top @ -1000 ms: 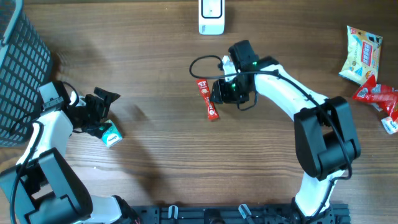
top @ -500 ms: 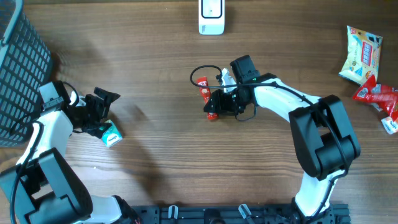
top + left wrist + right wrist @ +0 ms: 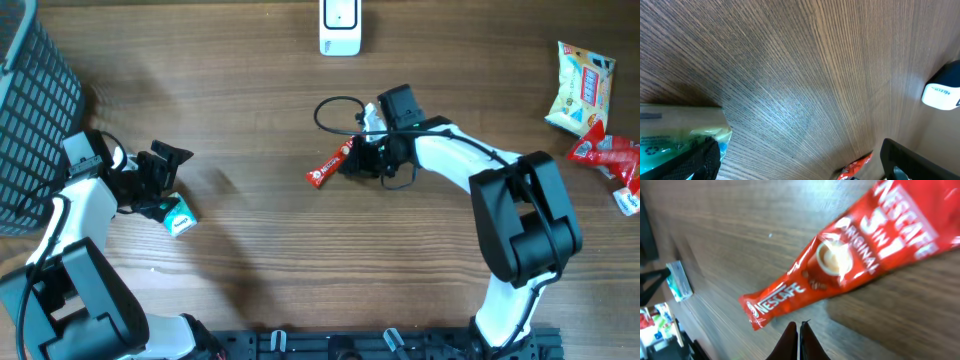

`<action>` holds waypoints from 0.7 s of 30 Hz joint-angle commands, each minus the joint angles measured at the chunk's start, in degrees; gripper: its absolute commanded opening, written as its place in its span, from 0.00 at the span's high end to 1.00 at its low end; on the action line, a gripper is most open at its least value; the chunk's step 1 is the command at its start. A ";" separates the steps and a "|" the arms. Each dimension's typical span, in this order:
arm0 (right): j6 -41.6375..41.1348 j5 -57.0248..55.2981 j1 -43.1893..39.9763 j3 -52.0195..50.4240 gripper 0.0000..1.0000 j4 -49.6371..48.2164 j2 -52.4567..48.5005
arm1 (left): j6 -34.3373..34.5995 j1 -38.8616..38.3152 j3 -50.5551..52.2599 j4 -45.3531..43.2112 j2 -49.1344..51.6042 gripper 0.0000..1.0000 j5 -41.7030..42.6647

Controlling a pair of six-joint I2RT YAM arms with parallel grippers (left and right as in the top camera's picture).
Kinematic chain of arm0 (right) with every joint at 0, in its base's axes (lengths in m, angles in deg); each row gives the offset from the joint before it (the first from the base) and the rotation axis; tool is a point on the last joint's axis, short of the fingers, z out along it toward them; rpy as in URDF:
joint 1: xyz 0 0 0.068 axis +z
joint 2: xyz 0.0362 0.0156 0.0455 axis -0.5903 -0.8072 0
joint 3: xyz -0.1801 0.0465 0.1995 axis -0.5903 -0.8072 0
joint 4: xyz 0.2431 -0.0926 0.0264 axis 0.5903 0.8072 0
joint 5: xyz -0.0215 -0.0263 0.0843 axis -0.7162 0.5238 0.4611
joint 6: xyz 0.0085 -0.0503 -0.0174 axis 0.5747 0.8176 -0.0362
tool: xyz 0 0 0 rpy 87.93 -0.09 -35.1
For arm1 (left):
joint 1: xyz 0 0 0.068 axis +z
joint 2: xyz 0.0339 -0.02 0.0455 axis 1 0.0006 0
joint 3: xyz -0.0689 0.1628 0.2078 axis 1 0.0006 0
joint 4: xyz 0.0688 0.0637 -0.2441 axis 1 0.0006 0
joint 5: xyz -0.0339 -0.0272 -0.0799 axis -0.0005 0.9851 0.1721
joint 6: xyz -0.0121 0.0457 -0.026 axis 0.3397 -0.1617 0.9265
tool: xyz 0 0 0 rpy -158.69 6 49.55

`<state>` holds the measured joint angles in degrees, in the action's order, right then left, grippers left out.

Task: Scan the item barcode

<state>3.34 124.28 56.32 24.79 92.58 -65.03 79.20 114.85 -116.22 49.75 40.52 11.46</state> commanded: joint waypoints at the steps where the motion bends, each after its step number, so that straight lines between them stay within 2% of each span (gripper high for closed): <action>1: -0.11 0.28 -0.26 2.80 0.96 0.26 -0.37 | -1.11 0.26 -0.15 0.00 -0.61 0.00 -1.01; 2: 0.35 0.28 -0.50 3.15 0.96 0.31 -0.26 | -1.11 0.26 -0.15 0.00 -0.61 0.00 -1.01; 4: 1.99 0.31 -0.81 3.98 0.77 0.90 0.04 | -1.11 0.26 -0.15 0.02 -0.61 0.00 -1.01; 6: 7.67 0.02 -0.83 5.84 0.50 2.78 0.50 | -1.11 0.26 -0.15 0.00 -0.61 0.00 -1.01; 7: 10.25 -1.66 -0.83 7.45 0.42 5.09 0.79 | -1.11 0.26 -0.15 0.00 -0.61 0.00 -1.01; 8: 12.76 -4.63 -0.63 9.66 0.38 8.35 0.94 | -1.11 0.26 -0.15 0.00 -0.61 0.00 -1.01; 12: 22.69 -23.63 2.84 21.35 0.36 23.17 1.33 | -1.11 0.26 -0.15 0.00 -0.61 0.00 -1.01; 14: 23.37 -32.37 5.97 25.49 0.36 27.17 1.33 | -1.11 0.26 -0.15 0.00 -0.61 0.00 -1.01; 17: 23.45 -40.13 11.21 27.28 0.36 29.40 1.31 | -1.11 0.26 -0.15 0.02 -0.61 0.00 -1.01; 21: 29.64 -52.59 19.39 27.15 0.34 29.35 0.11 | -1.11 0.26 -0.15 0.00 -0.61 0.00 -1.01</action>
<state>26.00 87.37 69.81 51.56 121.65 -64.59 79.20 114.85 -116.22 49.75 40.52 11.44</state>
